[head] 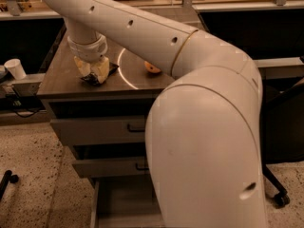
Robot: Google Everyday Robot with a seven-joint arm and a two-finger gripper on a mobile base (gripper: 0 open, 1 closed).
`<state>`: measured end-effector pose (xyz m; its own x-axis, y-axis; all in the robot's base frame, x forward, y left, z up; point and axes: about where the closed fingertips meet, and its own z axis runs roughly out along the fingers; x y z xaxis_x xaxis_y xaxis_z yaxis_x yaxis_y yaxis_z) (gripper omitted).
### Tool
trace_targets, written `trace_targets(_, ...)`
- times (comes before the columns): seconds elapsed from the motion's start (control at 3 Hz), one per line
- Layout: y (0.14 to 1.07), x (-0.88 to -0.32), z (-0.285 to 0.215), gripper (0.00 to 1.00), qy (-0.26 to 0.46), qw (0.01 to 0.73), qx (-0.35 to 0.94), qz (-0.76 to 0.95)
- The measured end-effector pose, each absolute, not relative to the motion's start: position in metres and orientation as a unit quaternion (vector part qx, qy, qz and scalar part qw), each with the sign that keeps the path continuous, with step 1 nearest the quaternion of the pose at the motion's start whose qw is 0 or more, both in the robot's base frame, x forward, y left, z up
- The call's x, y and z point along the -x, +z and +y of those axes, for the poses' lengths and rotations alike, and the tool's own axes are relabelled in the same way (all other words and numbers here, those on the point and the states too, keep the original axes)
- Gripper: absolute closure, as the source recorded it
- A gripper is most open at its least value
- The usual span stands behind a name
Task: Place rxbar chocolate into bottom drawer
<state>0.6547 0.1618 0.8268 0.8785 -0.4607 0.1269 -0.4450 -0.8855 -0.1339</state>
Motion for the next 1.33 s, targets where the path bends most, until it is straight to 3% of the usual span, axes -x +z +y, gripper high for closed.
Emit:
trace_targets(0.33,0.8265,-0.6532,0.1605,0.73,-0.067,0.043,0.969,0.234)
trace_targets(1.33,0.827,-0.6533,0.1604,0.03,-0.067,0.043,0.969,0.234)
